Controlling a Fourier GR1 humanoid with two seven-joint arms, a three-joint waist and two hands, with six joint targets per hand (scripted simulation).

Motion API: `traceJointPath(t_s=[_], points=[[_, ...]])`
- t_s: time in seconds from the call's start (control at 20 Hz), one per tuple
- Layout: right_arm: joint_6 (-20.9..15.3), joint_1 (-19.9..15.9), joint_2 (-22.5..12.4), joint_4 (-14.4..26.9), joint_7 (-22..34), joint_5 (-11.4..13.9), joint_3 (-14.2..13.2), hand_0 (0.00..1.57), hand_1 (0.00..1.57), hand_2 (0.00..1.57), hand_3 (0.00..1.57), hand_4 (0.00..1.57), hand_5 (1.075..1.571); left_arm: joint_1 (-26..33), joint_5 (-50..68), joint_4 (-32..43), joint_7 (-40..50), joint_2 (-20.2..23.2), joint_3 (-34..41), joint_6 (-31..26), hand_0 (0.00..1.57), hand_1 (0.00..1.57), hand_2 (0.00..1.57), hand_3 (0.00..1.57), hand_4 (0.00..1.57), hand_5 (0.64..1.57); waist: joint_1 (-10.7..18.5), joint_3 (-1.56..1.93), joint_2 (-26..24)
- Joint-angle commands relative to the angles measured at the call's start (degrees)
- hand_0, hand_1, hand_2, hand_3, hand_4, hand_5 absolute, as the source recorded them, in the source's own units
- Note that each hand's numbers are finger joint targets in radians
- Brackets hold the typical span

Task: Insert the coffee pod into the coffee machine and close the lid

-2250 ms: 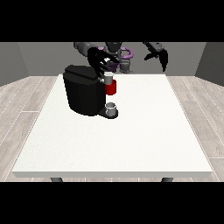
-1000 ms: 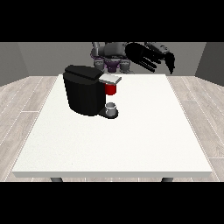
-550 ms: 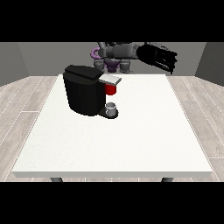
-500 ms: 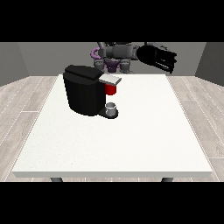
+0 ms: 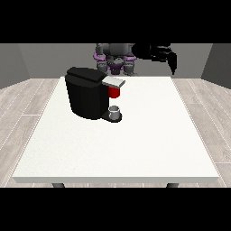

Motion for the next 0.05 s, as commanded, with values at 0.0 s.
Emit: traceJointPath(t_s=[0.0], points=[[0.6, 7.7, 5.0, -1.6, -4.0, -1.3, 5.2, 0.0, 0.0, 0.0, 0.0, 0.26, 1.571, 3.6, 2.3, 2.1, -1.1, 2.5, 3.9, -1.0, 0.0, 0.0, 0.0, 0.0, 0.27, 1.571, -4.5, 0.0, -4.5]])
